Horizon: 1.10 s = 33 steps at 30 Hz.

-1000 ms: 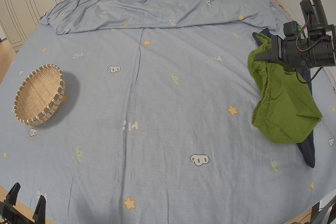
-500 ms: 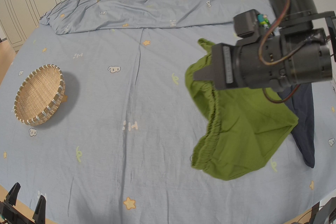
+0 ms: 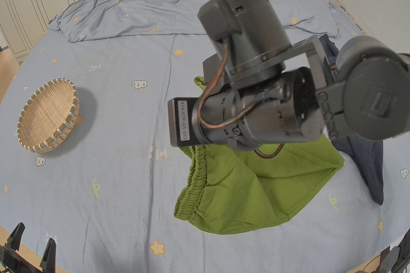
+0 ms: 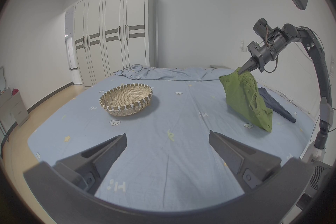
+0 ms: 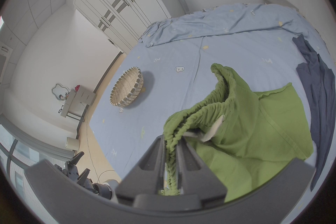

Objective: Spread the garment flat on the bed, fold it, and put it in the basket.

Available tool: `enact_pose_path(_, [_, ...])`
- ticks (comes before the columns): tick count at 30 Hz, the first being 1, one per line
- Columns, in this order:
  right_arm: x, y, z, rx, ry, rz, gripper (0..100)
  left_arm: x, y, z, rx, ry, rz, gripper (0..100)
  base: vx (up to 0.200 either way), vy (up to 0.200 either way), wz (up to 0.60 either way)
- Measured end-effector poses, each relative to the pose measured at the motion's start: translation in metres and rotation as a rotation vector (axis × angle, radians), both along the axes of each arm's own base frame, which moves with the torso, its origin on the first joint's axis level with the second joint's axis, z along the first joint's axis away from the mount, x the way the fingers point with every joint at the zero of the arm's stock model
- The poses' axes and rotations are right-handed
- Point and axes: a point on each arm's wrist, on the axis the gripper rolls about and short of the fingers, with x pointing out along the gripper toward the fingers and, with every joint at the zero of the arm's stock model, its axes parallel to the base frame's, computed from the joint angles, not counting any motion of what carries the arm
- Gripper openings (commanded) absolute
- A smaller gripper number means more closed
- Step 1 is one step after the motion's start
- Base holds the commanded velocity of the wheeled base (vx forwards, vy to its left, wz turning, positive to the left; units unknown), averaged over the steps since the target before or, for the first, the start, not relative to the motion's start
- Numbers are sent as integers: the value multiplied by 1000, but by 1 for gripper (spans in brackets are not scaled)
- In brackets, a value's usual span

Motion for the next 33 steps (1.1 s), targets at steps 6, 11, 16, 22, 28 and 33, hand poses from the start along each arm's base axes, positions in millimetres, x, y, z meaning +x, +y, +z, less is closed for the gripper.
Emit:
enact_pose_path(6, [5, 12, -20, -62, 7, 26, 100, 0, 0, 0, 6, 0, -5, 100, 0, 0, 0])
enact_pose_path(11, [7, 19, -33, -95, 25, 36, 100, 0, 0, 0, 7, 0, -4, 100, 0, 0, 0])
enact_pose_path(16, [11, 14, -37, -105, 41, 17, 100, 0, 0, 0, 21, 0, -9, 100, 0, 0, 0])
enact_pose_path(22, [30, -31, -21, -48, 85, -19, 100, 0, 0, 0, 56, -3, -7, 100, 0, 0, 0])
enact_pose_path(28, [50, -106, -4, 77, 184, -25, 100, 0, 0, 1, 82, -10, -1, 100, 0, 0, 0])
enact_pose_path(33, [51, -159, -5, 121, 210, -100, 100, -1, 0, 5, 78, -40, -1, 100, 0, 0, 0])
